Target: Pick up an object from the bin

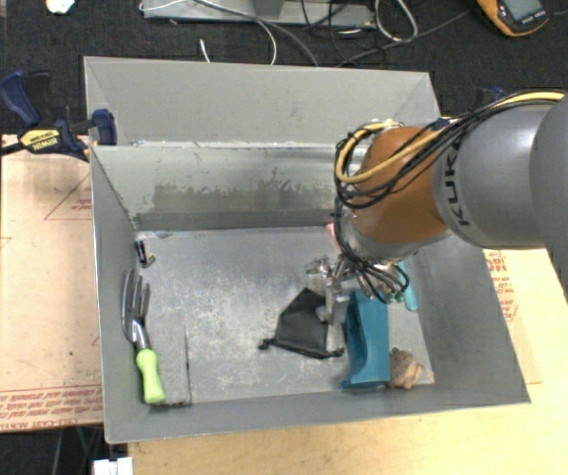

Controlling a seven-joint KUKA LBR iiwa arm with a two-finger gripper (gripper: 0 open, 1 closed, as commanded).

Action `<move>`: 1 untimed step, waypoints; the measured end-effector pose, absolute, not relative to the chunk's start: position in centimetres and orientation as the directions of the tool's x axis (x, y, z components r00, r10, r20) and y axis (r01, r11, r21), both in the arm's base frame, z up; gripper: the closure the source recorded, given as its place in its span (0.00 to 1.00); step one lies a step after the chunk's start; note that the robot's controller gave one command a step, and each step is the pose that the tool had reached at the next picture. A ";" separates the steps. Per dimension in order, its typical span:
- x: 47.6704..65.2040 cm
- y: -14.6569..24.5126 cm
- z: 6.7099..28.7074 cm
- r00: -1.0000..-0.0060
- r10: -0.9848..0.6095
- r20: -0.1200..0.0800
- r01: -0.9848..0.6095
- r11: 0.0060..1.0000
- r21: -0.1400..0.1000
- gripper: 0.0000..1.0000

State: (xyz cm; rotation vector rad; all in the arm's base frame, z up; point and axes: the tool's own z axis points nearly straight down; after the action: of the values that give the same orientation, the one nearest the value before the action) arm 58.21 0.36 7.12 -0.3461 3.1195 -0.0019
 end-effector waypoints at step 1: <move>58.2 0.4 7.1 -0.976 -0.219 -0.003 -0.219 0.976 -0.002 1.00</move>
Offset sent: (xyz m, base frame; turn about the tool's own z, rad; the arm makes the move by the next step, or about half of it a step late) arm -0.0224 -0.0206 0.1707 -0.0549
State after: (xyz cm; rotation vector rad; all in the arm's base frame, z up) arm 58.21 0.36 7.12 -0.3462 3.1195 -0.0020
